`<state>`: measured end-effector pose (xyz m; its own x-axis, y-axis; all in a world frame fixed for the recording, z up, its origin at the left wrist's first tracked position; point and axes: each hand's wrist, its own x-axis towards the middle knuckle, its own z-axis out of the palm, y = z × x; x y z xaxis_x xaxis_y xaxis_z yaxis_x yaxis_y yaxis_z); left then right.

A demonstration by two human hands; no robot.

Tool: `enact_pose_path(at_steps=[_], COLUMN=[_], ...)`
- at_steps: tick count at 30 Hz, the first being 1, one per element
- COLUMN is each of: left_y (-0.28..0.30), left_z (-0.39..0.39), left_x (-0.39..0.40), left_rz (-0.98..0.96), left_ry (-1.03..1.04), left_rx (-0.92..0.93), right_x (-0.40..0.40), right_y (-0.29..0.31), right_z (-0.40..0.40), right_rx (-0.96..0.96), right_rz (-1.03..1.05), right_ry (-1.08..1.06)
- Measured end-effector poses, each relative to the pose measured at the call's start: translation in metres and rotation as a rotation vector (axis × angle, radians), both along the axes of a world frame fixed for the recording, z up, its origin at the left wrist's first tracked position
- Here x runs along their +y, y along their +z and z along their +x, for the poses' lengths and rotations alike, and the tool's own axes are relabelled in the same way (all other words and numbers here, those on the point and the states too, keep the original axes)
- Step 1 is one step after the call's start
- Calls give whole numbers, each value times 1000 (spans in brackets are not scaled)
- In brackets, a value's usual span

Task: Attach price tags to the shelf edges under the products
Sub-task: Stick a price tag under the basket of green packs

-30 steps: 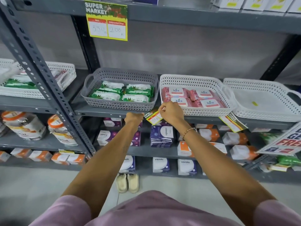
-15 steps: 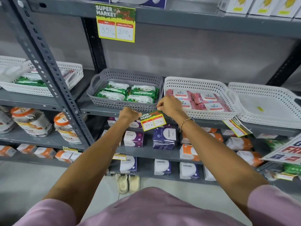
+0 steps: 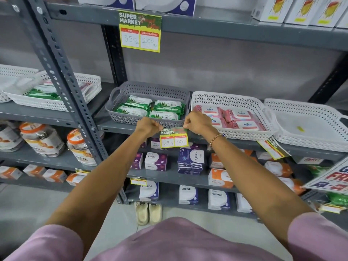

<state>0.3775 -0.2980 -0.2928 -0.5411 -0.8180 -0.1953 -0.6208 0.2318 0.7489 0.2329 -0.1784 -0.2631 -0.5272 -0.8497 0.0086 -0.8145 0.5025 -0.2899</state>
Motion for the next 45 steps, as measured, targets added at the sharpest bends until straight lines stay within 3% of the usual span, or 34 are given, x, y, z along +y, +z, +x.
enact_pose_path(at_steps=[4, 11, 23, 34, 45], left_y=[3, 2, -20, -38, -58], left_z=[6, 28, 67, 77, 66], left_x=[-1, -14, -42, -67, -65], left_rz=[-45, -326, -759, -799, -657], left_ry=[-37, -130, -331, -247, -36], left_rx=[17, 2, -270, -217, -49], right_x=[1, -9, -42, -60, -56], right_y=[-2, -15, -36, -58, -78], right_z=[3, 22, 65, 77, 83], right_rx=[-14, 28, 57, 182, 86], right_rz=[-11, -59, 1, -63, -219], right_ry=[3, -5, 103, 123, -58])
